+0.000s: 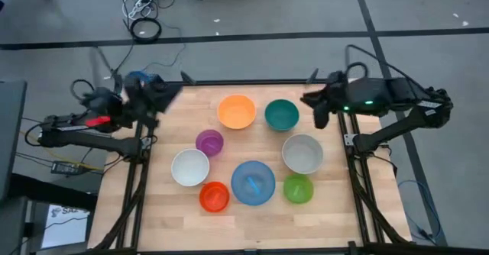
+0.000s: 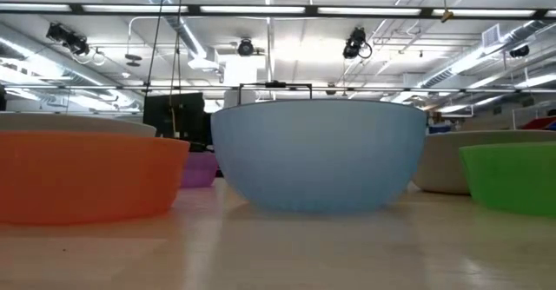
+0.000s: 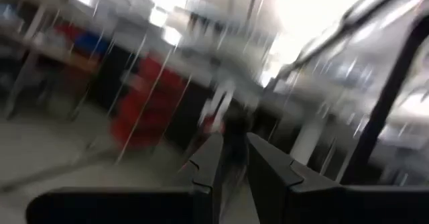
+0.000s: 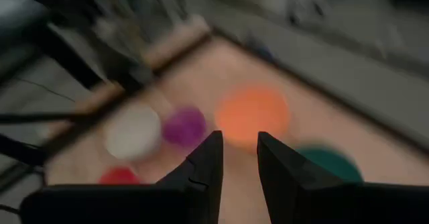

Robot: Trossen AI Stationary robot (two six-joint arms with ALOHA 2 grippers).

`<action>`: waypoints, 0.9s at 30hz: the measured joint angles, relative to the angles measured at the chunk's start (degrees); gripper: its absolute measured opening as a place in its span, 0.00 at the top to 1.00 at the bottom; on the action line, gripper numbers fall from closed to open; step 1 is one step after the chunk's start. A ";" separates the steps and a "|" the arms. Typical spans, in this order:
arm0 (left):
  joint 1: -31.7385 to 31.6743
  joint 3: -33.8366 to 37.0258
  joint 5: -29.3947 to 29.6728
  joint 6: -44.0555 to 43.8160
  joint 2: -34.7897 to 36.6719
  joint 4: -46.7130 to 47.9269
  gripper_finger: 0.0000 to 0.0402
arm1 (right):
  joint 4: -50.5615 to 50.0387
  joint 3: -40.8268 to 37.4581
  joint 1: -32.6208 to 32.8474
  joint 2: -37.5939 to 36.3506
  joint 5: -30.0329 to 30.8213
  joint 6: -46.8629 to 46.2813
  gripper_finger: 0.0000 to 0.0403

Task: Nest bowls inside each other
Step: Stack the gray bowl on top of the blue bowl

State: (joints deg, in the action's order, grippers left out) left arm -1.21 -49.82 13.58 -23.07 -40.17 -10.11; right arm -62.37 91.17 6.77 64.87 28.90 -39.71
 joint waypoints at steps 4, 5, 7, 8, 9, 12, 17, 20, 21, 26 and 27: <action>0.00 0.06 0.97 -4.41 -1.02 10.28 0.82 | -13.98 3.49 -2.80 5.24 -6.25 -12.13 0.80; 0.01 0.04 1.01 -4.86 -1.37 11.53 0.82 | -15.36 3.74 -3.34 6.08 -7.76 -13.26 0.80; 0.35 0.29 0.17 -6.45 -2.27 12.55 0.82 | -15.58 3.79 -3.87 7.43 -10.28 -12.74 0.80; 0.55 0.35 -0.47 -8.12 -2.87 12.50 0.82 | -15.08 3.79 -3.93 8.02 -11.23 -11.55 0.80; 0.63 0.39 -0.97 -10.14 -3.47 12.33 0.82 | -14.32 3.79 -3.94 8.55 -11.79 -10.29 0.80; 0.63 0.44 -1.05 -13.50 -4.91 10.70 0.82 | -10.36 3.83 -3.90 10.02 -12.77 -6.66 0.80; 0.57 0.44 -1.29 -16.48 -7.53 7.72 0.82 | -4.97 3.86 -4.14 12.30 -13.02 -2.62 0.80; 0.48 0.44 -1.47 -16.31 -8.84 3.11 0.82 | -2.36 3.86 -4.61 13.51 -13.07 -2.62 0.80; 0.48 0.44 -1.53 -15.96 -9.25 1.55 0.82 | -1.86 3.86 -4.73 13.86 -13.06 -2.66 0.80; 0.48 0.44 -1.70 -14.82 -10.60 0.08 0.82 | -1.19 3.79 -4.84 15.40 -13.03 -2.46 0.80; 0.48 0.42 -1.70 -14.83 -10.78 0.37 0.82 | -0.88 3.78 -4.82 15.57 -13.08 -2.02 0.80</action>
State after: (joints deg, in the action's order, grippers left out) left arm -0.73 -49.40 11.88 -37.90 -50.95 -9.74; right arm -63.26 94.95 1.96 80.43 15.81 -41.73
